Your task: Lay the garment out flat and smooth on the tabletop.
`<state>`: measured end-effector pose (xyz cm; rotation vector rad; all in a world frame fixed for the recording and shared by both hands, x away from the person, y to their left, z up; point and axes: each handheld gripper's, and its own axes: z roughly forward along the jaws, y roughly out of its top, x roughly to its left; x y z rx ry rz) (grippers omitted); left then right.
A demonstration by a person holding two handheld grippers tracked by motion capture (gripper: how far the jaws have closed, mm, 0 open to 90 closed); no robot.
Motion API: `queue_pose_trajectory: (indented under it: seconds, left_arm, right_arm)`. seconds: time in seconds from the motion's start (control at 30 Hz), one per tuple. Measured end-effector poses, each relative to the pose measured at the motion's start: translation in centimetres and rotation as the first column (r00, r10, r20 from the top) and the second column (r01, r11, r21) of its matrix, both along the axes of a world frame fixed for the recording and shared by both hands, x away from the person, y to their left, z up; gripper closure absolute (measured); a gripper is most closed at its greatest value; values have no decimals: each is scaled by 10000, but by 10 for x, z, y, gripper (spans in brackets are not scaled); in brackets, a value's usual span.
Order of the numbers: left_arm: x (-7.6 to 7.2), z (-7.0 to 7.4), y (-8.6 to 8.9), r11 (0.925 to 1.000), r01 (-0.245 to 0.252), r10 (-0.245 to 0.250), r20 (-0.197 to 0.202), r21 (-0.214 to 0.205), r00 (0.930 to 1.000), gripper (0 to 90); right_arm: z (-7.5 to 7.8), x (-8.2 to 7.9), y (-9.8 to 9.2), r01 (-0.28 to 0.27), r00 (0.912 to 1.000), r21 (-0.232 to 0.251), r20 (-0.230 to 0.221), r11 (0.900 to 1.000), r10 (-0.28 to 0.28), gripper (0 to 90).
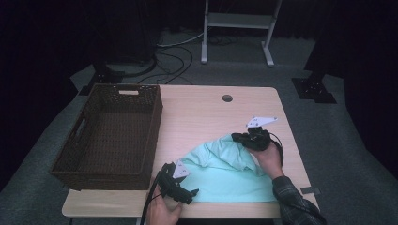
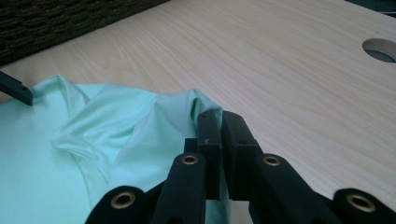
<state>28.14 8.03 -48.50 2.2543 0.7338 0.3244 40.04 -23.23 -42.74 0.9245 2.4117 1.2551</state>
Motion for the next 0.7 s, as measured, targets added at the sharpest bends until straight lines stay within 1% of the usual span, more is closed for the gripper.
queue_pose_trajectory:
  seconds: [0.17,0.27,0.4,0.53,0.7]
  left_arm:
    - [0,0,0,10000,8,-8,-3,1,10000,0]
    - [2,0,0,9998,209,-209,-22,6,9998,0]
    - [2,0,0,9999,165,-165,-31,-2,9999,0]
    - [2,0,-1,10000,16,-16,-26,-38,10000,0]
    - [2,0,-1,10000,13,-13,-16,-40,10000,0]
  right_arm:
    - [-3,7,-3,123,9999,-72,-120,9999,-124,864]
    - [-5,11,-5,255,9996,-48,-131,9997,-256,864]
    - [-9,17,-6,374,9990,-32,-235,9993,-374,864]
    - [-13,23,-3,431,9986,-273,-297,9987,-439,864]
    - [-15,32,-2,601,9975,-426,-345,9973,-616,863]
